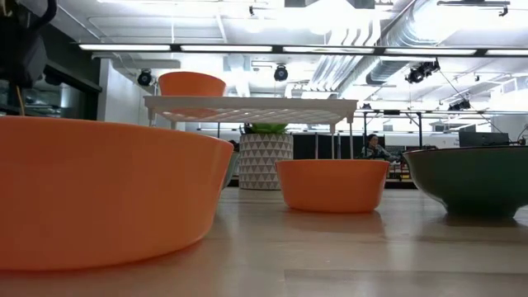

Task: Pick & Place Mini bowls
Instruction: Put the bottom blue bowl on the shelf

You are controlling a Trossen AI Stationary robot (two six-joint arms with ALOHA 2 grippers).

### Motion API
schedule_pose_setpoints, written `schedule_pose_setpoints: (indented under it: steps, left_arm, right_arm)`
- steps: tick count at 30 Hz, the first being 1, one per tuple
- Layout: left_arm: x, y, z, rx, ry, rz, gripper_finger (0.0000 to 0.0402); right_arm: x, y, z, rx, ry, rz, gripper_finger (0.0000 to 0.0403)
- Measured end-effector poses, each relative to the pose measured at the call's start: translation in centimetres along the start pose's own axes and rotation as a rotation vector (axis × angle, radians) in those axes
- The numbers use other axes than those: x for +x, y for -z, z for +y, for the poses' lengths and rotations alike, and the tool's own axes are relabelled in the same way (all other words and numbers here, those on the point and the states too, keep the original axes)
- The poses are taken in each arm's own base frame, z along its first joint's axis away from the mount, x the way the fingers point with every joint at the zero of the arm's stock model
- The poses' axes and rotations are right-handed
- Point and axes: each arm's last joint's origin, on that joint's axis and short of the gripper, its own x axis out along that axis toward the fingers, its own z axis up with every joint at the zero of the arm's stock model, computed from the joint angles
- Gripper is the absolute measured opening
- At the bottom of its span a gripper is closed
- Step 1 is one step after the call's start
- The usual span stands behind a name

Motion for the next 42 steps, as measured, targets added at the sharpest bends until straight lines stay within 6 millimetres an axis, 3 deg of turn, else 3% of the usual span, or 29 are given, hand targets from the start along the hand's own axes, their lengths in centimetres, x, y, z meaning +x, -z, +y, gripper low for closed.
schedule_pose_setpoints:
  steps: [8, 21, 35, 42]
  left_arm:
    - [0.1, -0.6, 0.1, -0.025, 0.0, 0.015, 0.0187]
    - [0.2, -3.1, 0.5, 0.073, 0.048, 0.051, 0.0014]
    - [-0.5, -3.9, 1.2, 0.098, 0.027, 0.02, 0.0006]
    - [-2.5, -5.4, 1.7, 0.09, 0.059, -0.02, 0.0006]
  right_arm:
    - [0.0, 0.0, 0.0, 0.028, -0.009, 0.002, 0.0071]
    - [0.0, 0.2, 0.0, 0.033, -0.014, 0.023, 0.0071]
    - [-0.1, 0.1, 0.3, 0.059, -0.126, 0.038, 0.0071]
    - [2.6, -1.1, 1.5, -0.084, -0.215, -0.068, 0.0071]
